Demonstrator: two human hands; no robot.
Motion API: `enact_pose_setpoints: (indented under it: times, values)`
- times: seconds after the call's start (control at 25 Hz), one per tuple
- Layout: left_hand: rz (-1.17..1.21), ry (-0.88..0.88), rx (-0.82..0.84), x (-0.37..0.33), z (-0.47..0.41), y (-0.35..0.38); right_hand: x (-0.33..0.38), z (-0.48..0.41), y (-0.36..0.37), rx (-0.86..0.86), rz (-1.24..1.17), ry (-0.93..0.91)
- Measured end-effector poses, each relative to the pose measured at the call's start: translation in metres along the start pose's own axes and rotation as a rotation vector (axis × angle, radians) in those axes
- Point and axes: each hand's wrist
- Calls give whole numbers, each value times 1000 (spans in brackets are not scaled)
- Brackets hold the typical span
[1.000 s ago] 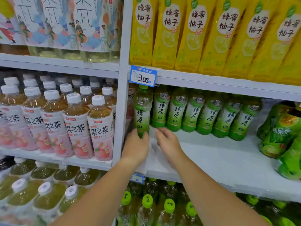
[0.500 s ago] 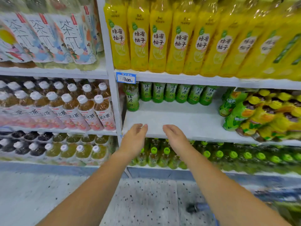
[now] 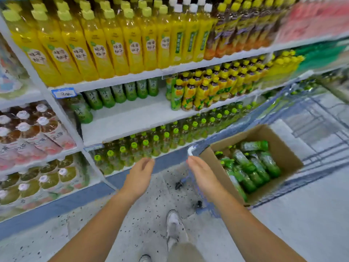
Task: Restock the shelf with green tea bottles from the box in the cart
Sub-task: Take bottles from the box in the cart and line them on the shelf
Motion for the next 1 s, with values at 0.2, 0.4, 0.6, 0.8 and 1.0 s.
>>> enact_pose_setpoints:
  times: [0.2, 0.4, 0.6, 0.8, 1.0]
  values:
    - [-44, 168, 188, -48, 36, 76, -34, 66, -81, -268, -112, -44]
    - [-53, 246, 318, -105, 47, 158, -58, 81, -163, -373, -187, -7]
    - [-28, 135, 376, -152, 32, 267, -84, 56, -270, -364, -171, 68]
    - [-12, -13, 399, -179, 2, 365, -98, 11, -378, -269, -28, 155]
    - [22, -129, 396, -177, -53, 428, -106, -59, -439, -210, 90, 216]
Point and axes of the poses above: each hand's wrist, its own z-axis away from the middle knuckle, its own y-axis out of the palm, x = y × z, and after that the axes turned 10 degrees about -z, right-handed
